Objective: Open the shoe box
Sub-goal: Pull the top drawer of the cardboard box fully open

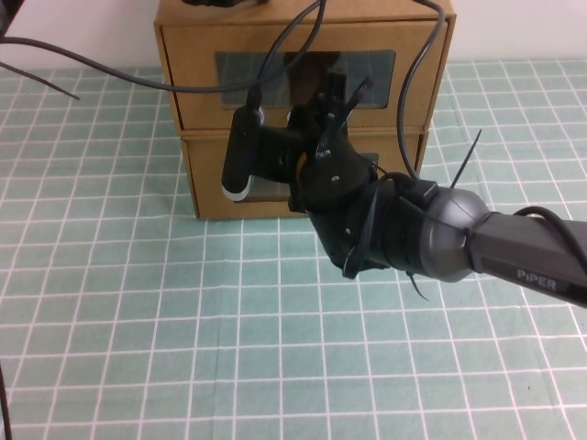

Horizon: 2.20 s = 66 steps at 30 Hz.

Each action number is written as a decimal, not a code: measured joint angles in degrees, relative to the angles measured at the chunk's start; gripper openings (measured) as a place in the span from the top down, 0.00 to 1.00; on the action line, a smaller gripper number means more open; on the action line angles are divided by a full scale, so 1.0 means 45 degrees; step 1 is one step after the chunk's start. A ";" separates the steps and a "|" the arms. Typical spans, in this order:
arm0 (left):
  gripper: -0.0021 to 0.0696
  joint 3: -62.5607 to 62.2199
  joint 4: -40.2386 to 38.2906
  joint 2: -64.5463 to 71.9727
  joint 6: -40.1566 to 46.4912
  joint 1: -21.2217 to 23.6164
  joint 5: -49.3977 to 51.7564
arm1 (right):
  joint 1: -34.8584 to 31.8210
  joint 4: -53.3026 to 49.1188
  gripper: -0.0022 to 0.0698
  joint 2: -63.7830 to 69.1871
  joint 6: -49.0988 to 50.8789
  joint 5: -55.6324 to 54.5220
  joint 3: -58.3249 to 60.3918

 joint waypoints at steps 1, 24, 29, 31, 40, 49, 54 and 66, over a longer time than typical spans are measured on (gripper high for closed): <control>0.98 0.0000 0.0000 0.0000 -0.0017 0.0000 0.0000 | 0.0060 0.0109 0.87 -0.0066 -0.0010 0.0049 0.0000; 0.98 0.0000 -0.0026 0.0000 -0.0184 0.0153 0.0262 | 0.1530 0.0115 0.72 -0.1829 0.0731 0.2179 0.2330; 0.98 0.0000 -0.0046 0.0000 -0.0184 0.0162 0.0292 | 0.1092 0.0086 0.59 -0.1201 0.0766 0.1821 0.1356; 0.98 0.0000 -0.0074 0.0000 -0.0184 0.0162 0.0300 | 0.0927 0.0086 0.60 -0.0941 0.0761 0.1620 0.1017; 0.98 0.0000 -0.0101 0.0000 -0.0184 0.0162 0.0300 | 0.0028 0.0015 0.63 -0.0076 0.0823 0.0451 0.0075; 0.98 0.0000 -0.0101 0.0000 -0.0184 0.0213 0.0300 | -0.0303 -0.0029 0.85 0.0641 0.0908 0.0019 -0.0977; 0.98 0.0000 -0.0101 0.0000 -0.0184 0.0239 0.0321 | -0.0279 0.0206 0.85 0.0579 0.0856 -0.0002 -0.0880; 0.98 0.0000 -0.0232 0.0000 -0.0205 0.0239 0.0542 | 0.1399 0.0719 0.98 -0.1928 0.1908 0.1162 0.3176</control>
